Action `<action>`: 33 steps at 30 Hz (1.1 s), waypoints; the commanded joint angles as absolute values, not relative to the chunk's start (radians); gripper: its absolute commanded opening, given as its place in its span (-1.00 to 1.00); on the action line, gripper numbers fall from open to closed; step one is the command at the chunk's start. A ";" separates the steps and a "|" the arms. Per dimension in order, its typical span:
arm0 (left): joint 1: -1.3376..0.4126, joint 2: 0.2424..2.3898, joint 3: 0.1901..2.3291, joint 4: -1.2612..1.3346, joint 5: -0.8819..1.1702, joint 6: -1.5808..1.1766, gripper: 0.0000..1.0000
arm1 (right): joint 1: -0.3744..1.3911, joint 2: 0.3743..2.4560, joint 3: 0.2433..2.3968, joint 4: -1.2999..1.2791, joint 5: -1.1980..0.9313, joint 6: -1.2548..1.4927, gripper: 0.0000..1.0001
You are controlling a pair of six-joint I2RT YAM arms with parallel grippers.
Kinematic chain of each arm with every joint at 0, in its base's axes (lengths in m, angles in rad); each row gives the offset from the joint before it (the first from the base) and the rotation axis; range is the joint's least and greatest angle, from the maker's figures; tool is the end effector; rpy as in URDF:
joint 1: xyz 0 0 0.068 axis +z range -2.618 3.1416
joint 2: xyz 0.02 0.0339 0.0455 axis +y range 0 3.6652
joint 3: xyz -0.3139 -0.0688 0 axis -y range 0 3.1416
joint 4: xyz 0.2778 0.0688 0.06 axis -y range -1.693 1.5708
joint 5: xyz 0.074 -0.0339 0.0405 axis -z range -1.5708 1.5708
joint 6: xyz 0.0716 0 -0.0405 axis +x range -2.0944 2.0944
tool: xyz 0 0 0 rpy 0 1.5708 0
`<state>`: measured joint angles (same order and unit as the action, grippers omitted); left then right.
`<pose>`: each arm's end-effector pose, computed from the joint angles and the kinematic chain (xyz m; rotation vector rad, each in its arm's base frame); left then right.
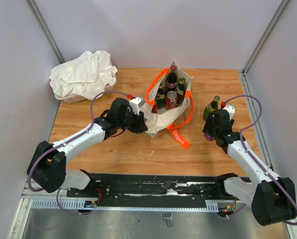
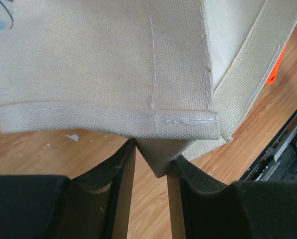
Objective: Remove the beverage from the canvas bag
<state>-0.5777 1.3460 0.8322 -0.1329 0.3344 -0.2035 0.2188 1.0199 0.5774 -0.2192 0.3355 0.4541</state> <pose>0.2674 -0.2023 0.2499 0.6142 2.2110 -0.7904 0.2434 0.0300 0.2292 0.4355 2.1460 0.0032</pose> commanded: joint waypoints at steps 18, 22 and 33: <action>-0.594 1.331 0.846 -0.133 0.333 -0.221 -0.32 | 0.457 0.979 0.999 -0.266 0.528 0.128 0.78; -0.594 1.332 0.846 -0.127 0.334 -0.221 -0.32 | 0.523 1.098 1.169 -0.256 0.396 0.034 0.62; -0.594 1.319 0.851 -0.107 0.318 -0.239 -0.31 | 0.545 1.484 1.405 -0.223 0.140 0.030 0.26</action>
